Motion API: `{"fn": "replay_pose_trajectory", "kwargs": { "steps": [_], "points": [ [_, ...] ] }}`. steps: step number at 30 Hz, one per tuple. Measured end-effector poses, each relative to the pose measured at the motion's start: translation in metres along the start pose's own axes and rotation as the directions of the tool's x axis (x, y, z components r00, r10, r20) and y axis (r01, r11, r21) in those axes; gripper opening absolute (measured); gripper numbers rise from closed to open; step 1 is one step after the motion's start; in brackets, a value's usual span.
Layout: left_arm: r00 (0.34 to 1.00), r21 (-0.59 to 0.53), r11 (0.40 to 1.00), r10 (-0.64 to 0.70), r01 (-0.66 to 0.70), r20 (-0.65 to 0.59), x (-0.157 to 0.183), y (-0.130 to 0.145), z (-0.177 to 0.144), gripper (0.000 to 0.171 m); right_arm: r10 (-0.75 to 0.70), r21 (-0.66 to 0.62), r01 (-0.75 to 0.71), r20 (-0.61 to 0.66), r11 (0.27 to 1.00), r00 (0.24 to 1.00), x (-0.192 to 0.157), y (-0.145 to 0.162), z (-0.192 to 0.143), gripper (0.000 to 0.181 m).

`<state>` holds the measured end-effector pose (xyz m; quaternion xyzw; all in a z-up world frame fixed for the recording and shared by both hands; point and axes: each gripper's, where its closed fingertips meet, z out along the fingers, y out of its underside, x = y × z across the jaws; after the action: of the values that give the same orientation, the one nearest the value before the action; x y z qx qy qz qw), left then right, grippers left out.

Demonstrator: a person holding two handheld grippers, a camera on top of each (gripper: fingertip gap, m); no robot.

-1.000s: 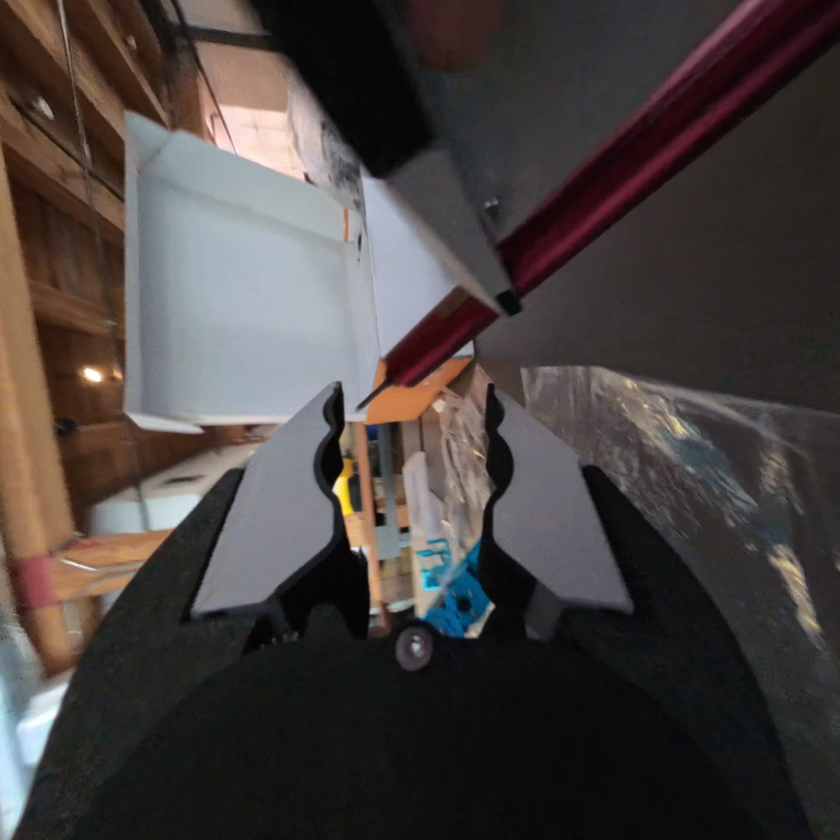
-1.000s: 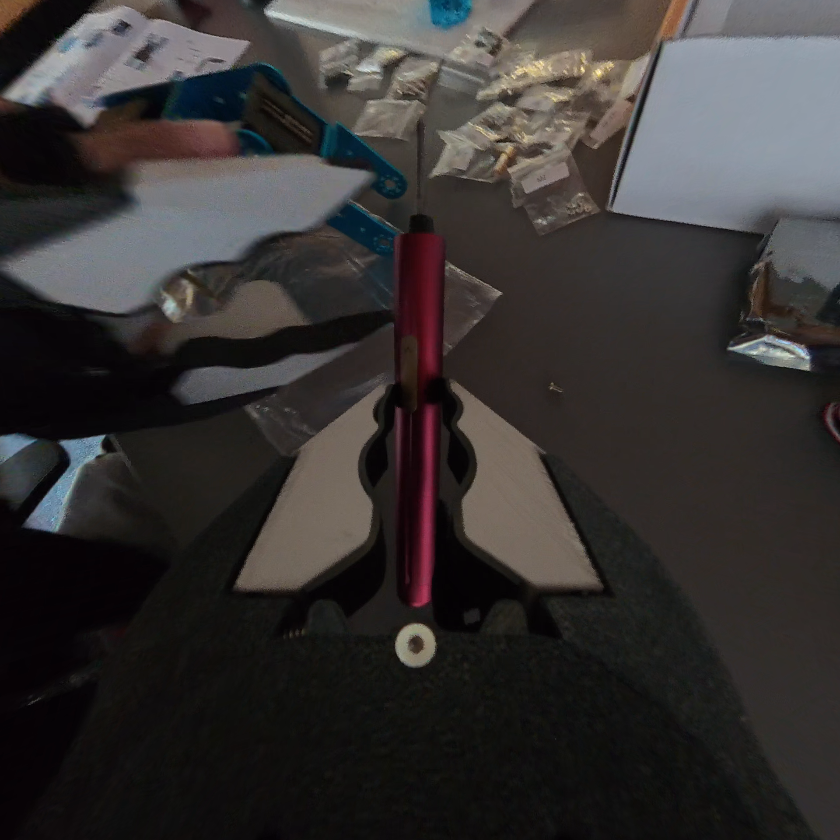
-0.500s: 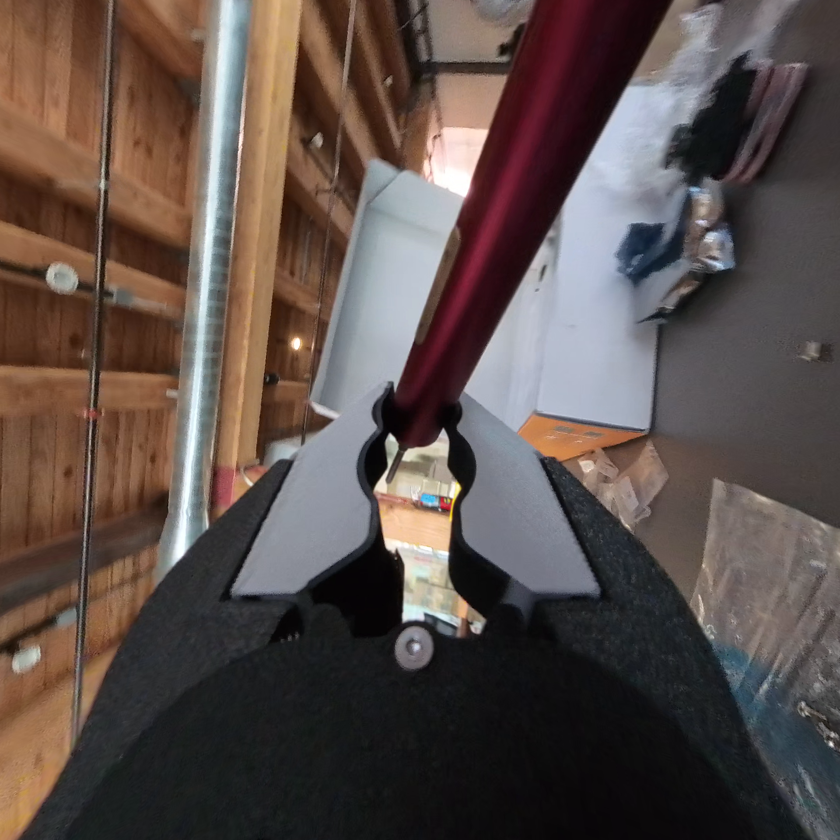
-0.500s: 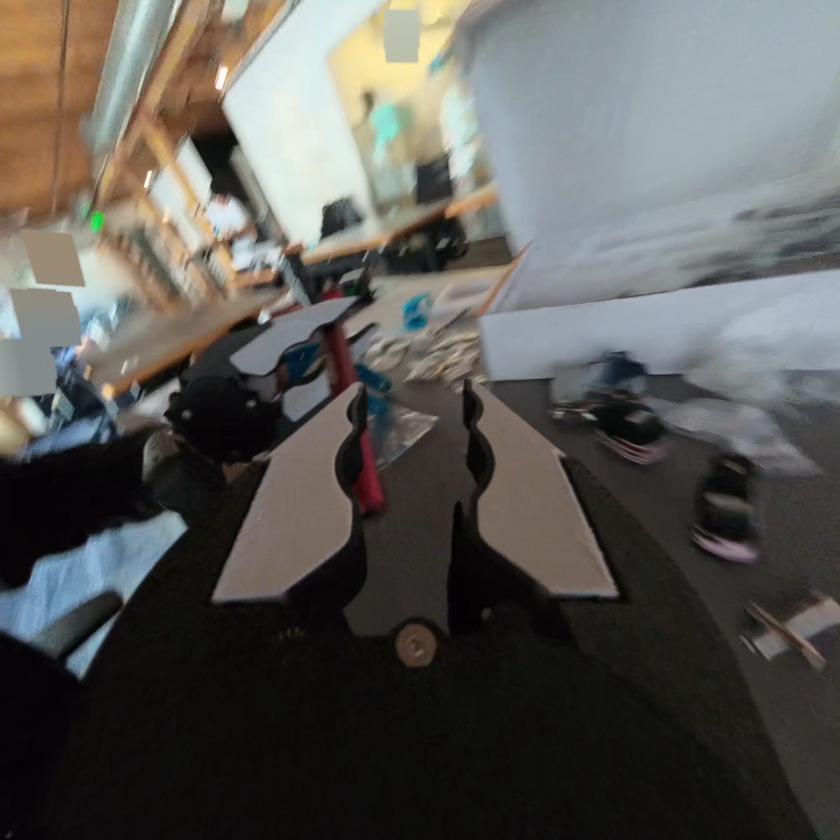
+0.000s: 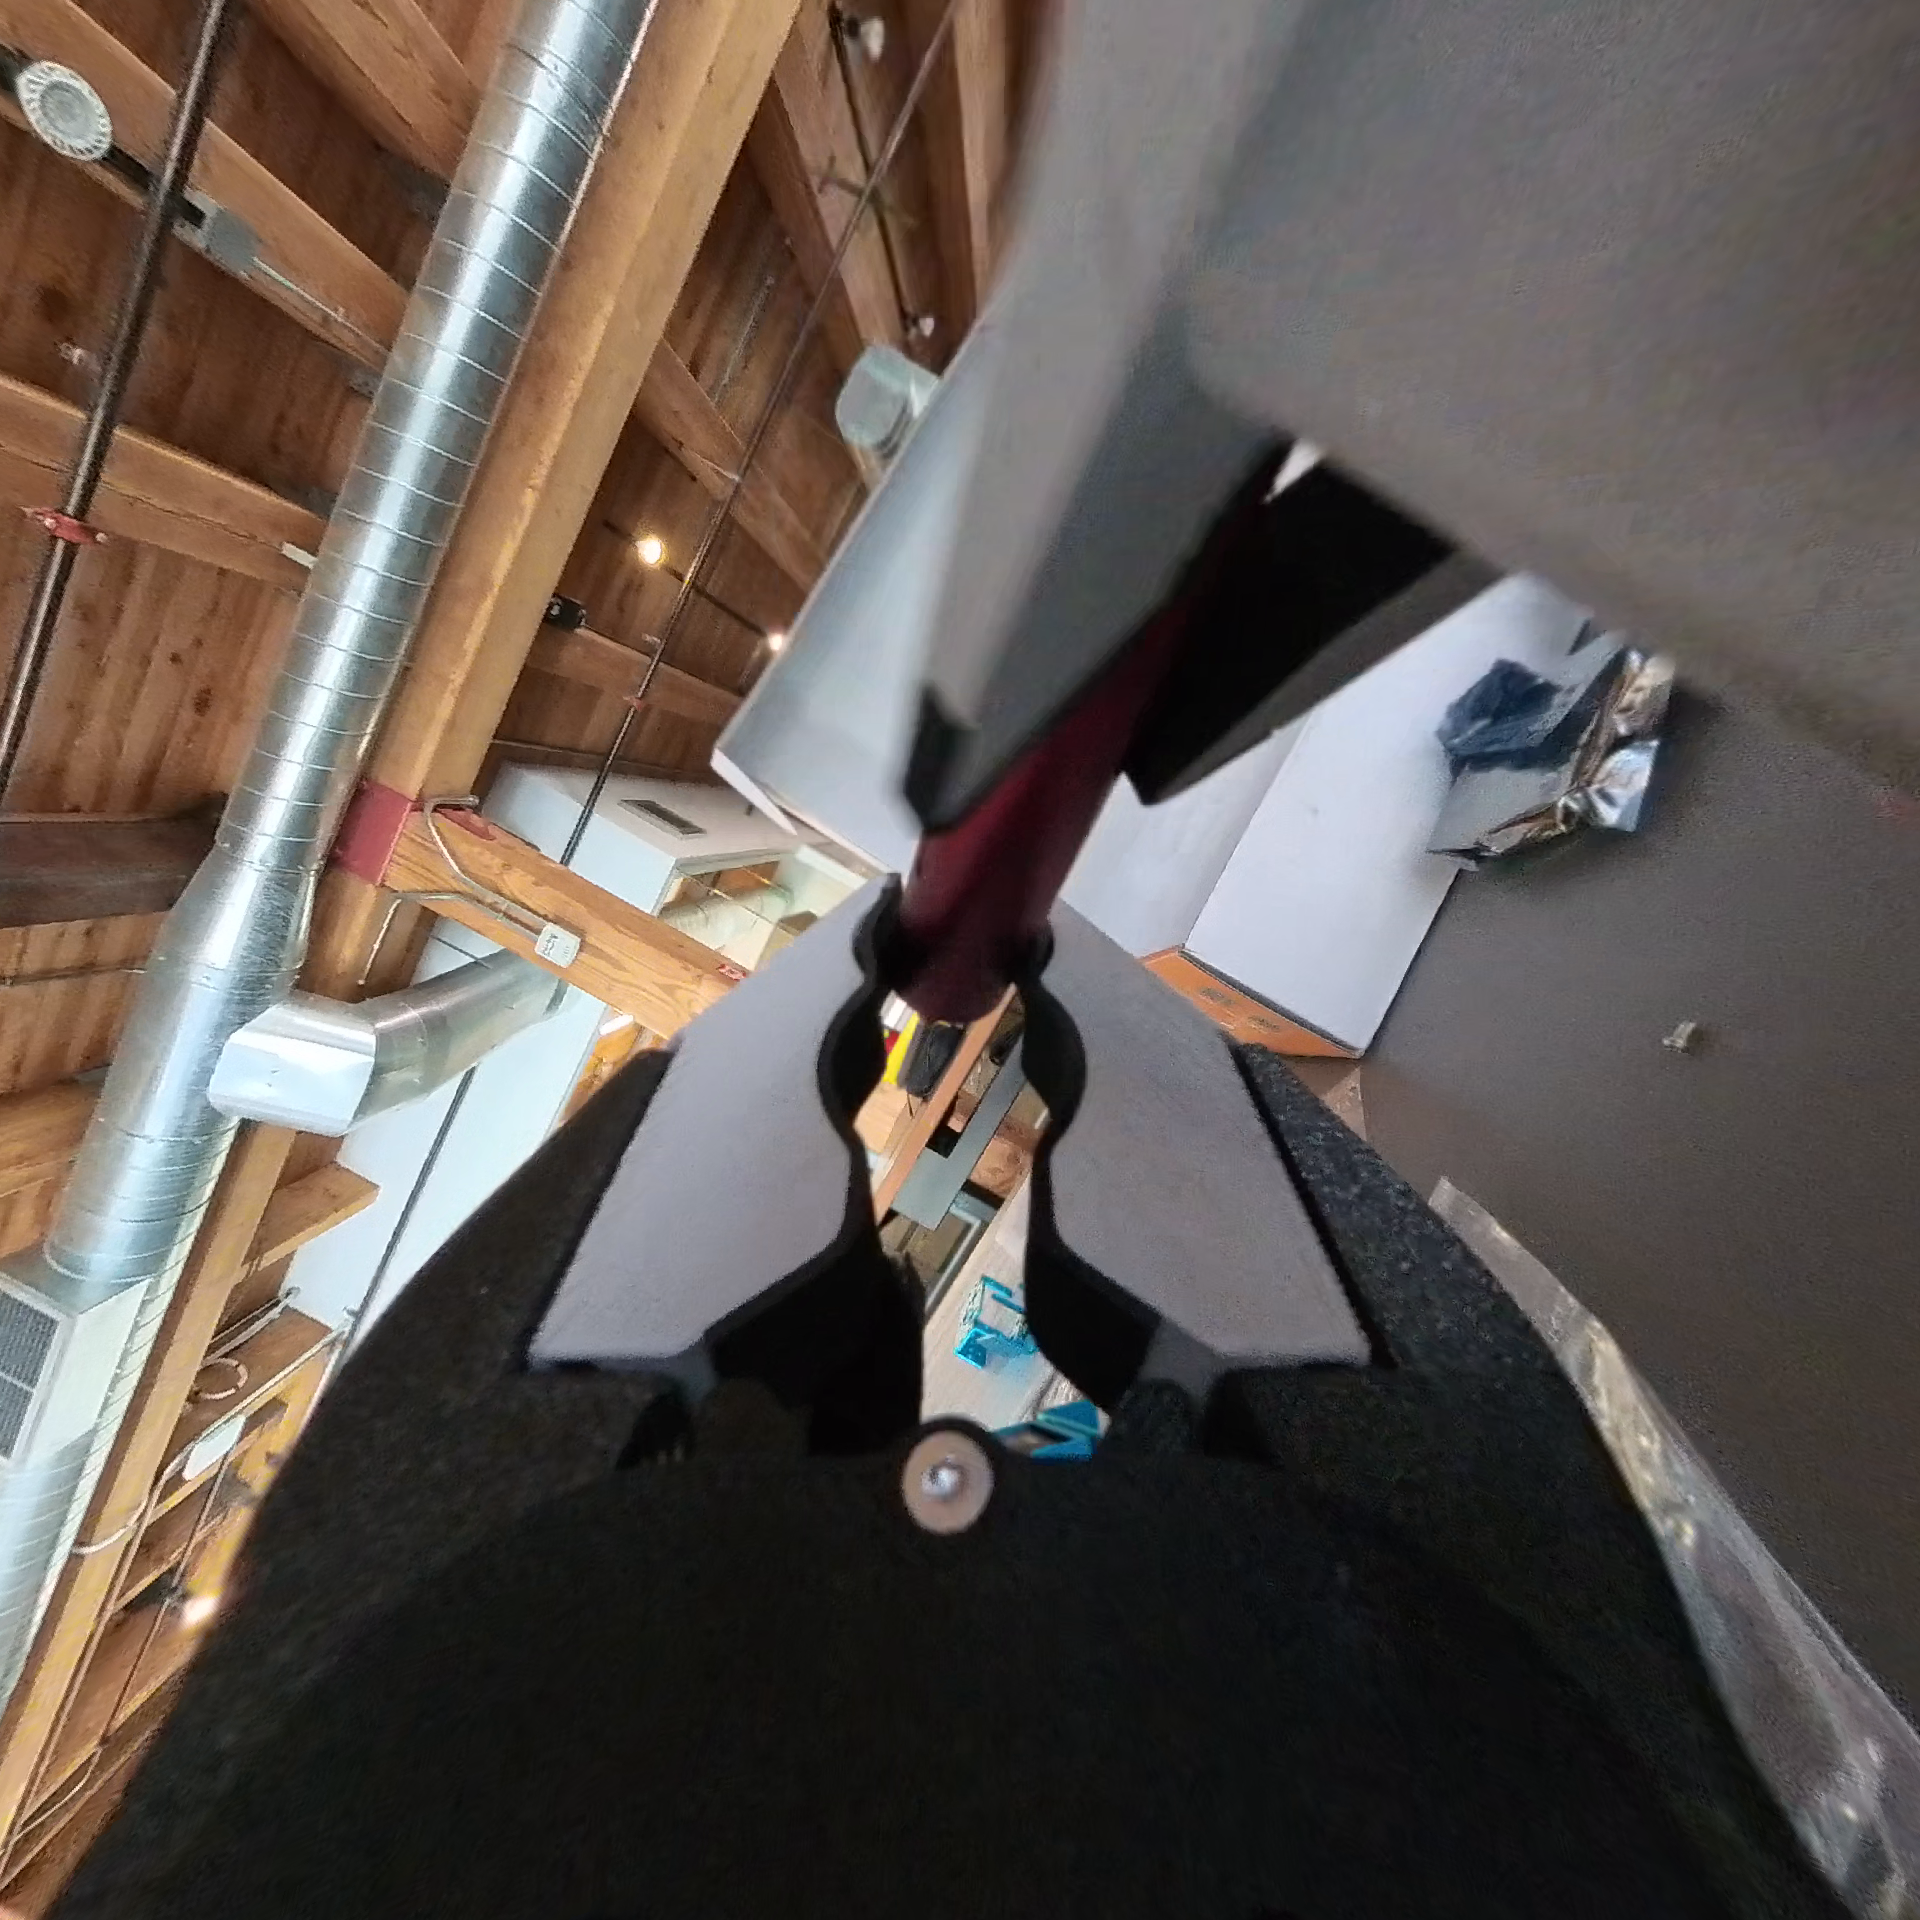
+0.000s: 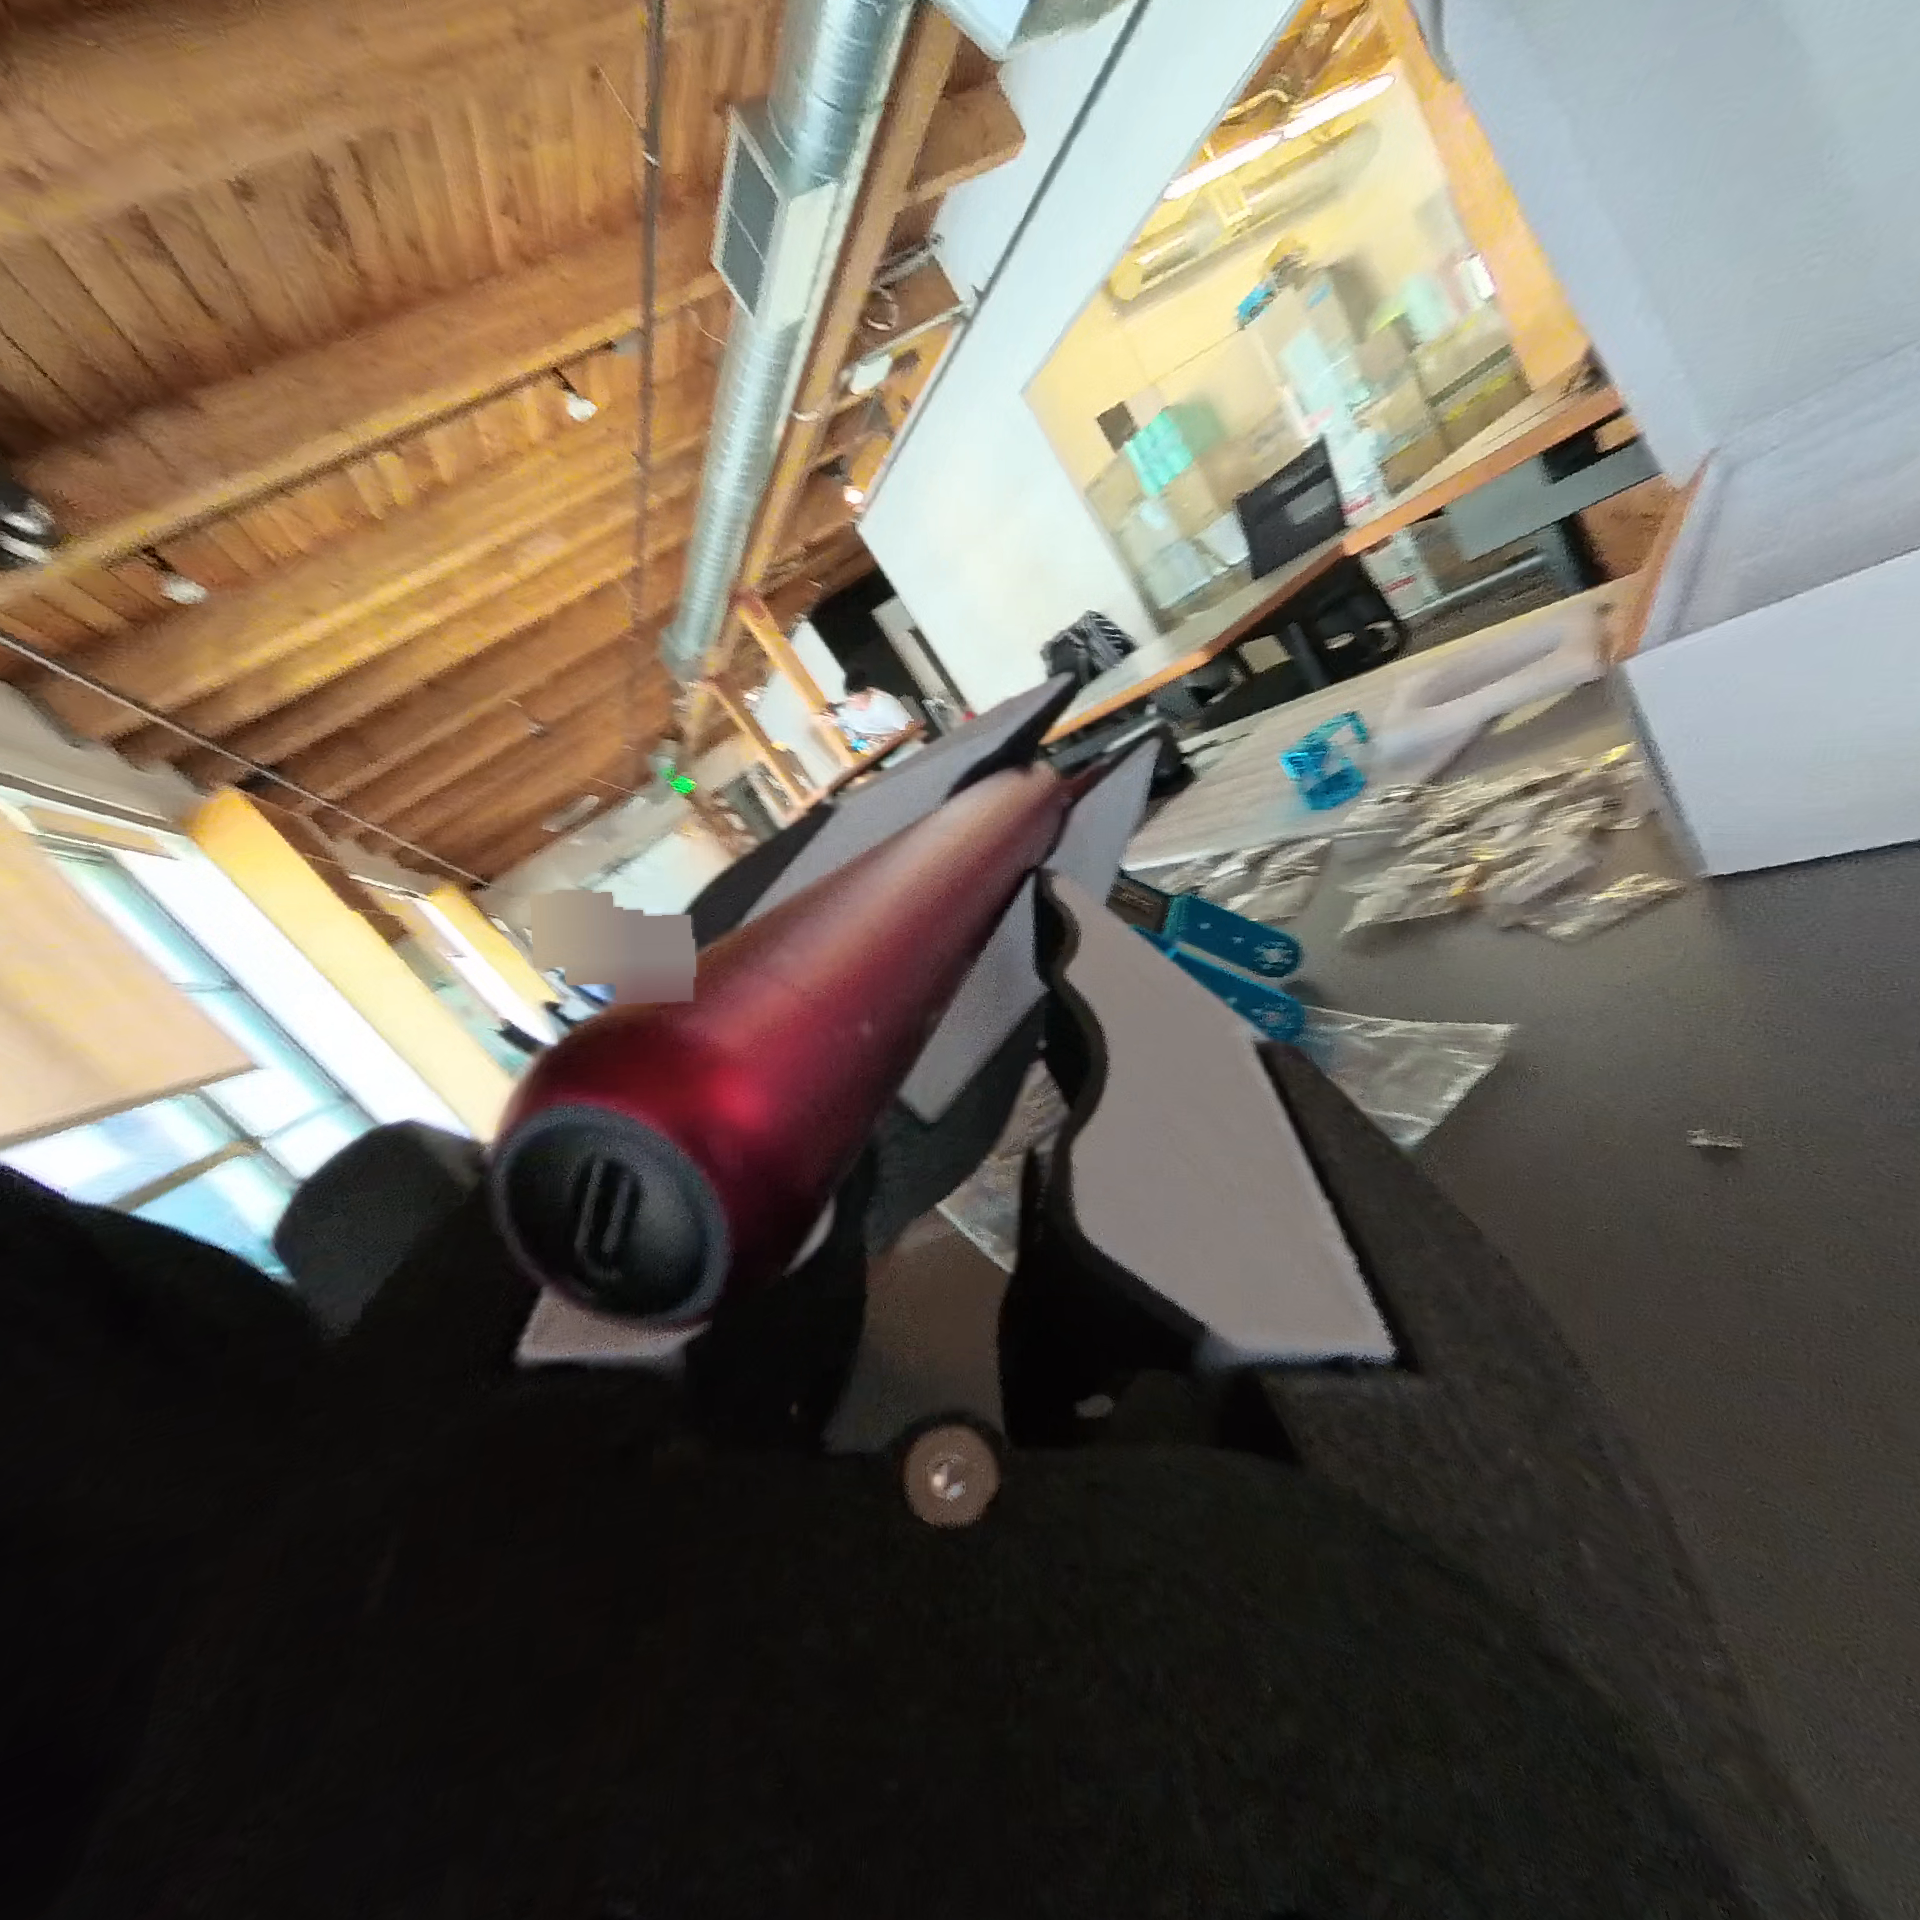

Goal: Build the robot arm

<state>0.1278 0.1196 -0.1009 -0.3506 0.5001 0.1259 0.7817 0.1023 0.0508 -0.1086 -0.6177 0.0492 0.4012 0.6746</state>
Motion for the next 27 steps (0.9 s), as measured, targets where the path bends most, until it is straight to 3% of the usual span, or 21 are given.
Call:
{"fn": "replay_pose_trajectory", "kwargs": {
  "steps": [1, 6, 12, 15, 17, 18, 21, 22, 27],
  "points": [
    [1.0, 0.005, 1.0, -0.007, 0.007, -0.005, 0.0, -0.001, -0.004, 0.018, -0.024, -0.007, 0.024, -0.014, 1.0, 1.0, 0.002, 0.0, 0.001, 0.025],
    [0.999, 0.071, 0.997, 0.026, -0.028, 0.032, 0.003, -0.012, -0.023, 0.018, -0.013, -0.019, 0.013, 0.011, 1.0, 1.0, -0.003, -0.001, 0.014, 0.025],
    [1.0, 0.09, 0.996, 0.022, -0.023, 0.002, 0.007, 0.0, -0.027, 0.018, -0.046, -0.114, 0.047, 0.007, 0.992, 0.999, 0.001, 0.01, 0.022, 0.02],
    [0.976, 0.137, 0.983, -0.093, 0.121, -0.197, 0.011, 0.003, -0.037, 0.026, -0.226, -0.156, 0.23, 0.043, 0.96, 0.973, -0.005, 0.01, 0.023, 0.02],
    [0.917, 0.128, 0.957, -0.202, 0.259, -0.345, 0.007, 0.007, -0.043, 0.042, -0.327, -0.176, 0.337, 0.083, 0.925, 0.941, -0.011, 0.01, 0.022, 0.021],
    [0.888, 0.155, 0.948, -0.194, 0.279, -0.416, 0.007, 0.004, -0.049, 0.043, -0.322, -0.19, 0.339, 0.114, 0.922, 0.94, -0.015, 0.012, 0.023, 0.021],
    [0.932, 0.258, 0.958, -0.022, 0.123, -0.362, -0.001, -0.001, -0.05, 0.035, -0.348, -0.209, 0.372, 0.143, 0.904, 0.926, -0.02, 0.016, 0.032, 0.021],
    [0.936, 0.269, 0.96, 0.024, 0.077, -0.351, 0.001, 0.0, -0.049, 0.024, -0.351, -0.213, 0.374, 0.14, 0.903, 0.926, -0.02, 0.017, 0.034, 0.021],
    [0.965, 0.299, 0.953, 0.116, -0.041, -0.237, 0.0, 0.004, -0.044, 0.02, -0.341, -0.263, 0.359, 0.114, 0.896, 0.933, -0.014, 0.019, 0.035, 0.023]
  ]
}}
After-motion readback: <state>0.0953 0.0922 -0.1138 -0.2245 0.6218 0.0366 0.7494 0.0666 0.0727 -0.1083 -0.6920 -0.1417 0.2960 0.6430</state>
